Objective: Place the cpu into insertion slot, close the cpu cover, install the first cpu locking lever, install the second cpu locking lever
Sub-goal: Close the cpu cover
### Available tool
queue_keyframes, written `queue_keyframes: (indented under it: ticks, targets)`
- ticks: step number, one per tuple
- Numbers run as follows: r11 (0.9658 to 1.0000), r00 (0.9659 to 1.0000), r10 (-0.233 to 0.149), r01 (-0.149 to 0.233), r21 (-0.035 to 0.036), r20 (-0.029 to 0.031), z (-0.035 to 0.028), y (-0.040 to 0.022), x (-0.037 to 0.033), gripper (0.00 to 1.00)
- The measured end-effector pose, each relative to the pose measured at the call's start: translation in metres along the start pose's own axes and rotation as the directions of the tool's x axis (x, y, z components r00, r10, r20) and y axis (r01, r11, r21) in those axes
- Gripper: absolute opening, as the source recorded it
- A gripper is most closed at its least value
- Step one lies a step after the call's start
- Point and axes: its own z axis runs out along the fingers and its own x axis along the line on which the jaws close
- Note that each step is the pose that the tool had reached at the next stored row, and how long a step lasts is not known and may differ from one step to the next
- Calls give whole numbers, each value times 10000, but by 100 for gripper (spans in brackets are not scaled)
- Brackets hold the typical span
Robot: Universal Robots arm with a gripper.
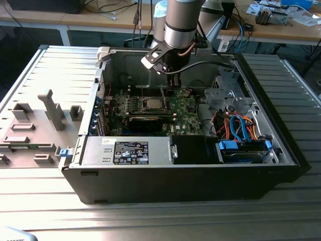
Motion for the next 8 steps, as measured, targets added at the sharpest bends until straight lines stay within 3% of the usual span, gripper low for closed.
queue_keyframes:
  ticks: [2,5,8]
  targets:
    - [10000,10000,0,0,0,-3,3,-48,2,11]
    - [10000,10000,0,0,-1,-14,15,-184,6,11]
    - [10000,9999,-37,37,-3,-101,48,-304,8,11]
